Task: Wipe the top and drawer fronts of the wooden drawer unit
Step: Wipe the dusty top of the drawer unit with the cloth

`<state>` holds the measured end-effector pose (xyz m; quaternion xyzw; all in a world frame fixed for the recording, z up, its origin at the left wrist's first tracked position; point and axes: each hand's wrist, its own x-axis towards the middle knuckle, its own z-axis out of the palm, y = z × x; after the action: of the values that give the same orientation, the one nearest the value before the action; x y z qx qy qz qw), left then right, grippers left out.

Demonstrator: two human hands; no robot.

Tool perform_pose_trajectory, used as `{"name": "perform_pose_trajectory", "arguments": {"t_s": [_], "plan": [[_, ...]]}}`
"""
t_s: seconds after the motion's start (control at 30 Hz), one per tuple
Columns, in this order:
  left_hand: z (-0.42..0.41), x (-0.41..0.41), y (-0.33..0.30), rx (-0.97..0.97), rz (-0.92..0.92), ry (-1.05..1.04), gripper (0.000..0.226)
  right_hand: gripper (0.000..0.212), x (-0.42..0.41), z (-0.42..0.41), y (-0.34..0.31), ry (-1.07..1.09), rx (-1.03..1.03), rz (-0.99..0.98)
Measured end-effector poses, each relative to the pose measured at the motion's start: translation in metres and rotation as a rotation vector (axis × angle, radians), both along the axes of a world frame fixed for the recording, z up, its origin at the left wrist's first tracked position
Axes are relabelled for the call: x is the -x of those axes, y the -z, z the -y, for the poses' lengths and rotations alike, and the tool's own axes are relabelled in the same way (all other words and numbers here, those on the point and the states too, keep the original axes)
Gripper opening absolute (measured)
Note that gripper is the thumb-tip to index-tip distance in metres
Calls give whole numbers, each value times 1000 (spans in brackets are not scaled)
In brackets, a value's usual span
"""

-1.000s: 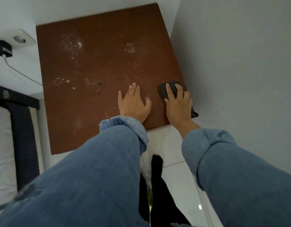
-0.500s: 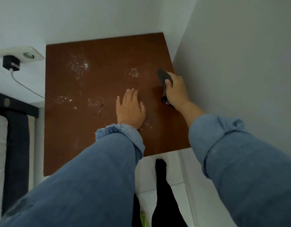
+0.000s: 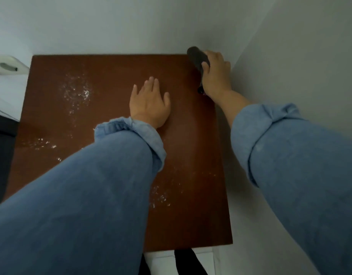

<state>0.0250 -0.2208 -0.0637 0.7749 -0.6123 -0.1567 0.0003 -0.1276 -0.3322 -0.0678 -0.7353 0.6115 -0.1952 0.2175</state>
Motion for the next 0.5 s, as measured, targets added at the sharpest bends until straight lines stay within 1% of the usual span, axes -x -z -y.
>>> {"name": "perform_pose_trajectory", "arguments": {"t_s": [0.07,0.2,0.33,0.4,0.5], "plan": [[9,-6,3,-83,28,29,62,40,-4,17,8,-39,29,-40],[12,-11,9,-132,54,83,72,47,-15,42,25,-101,42,-152],[14,-15,11,-154,43,87,76,53,-24,49,33,-118,55,-206],[15,-15,12,-160,39,85,76,53,-23,42,32,-142,68,-197],[15,-15,11,-175,50,85,77,53,-14,12,32,-166,91,-131]]}}
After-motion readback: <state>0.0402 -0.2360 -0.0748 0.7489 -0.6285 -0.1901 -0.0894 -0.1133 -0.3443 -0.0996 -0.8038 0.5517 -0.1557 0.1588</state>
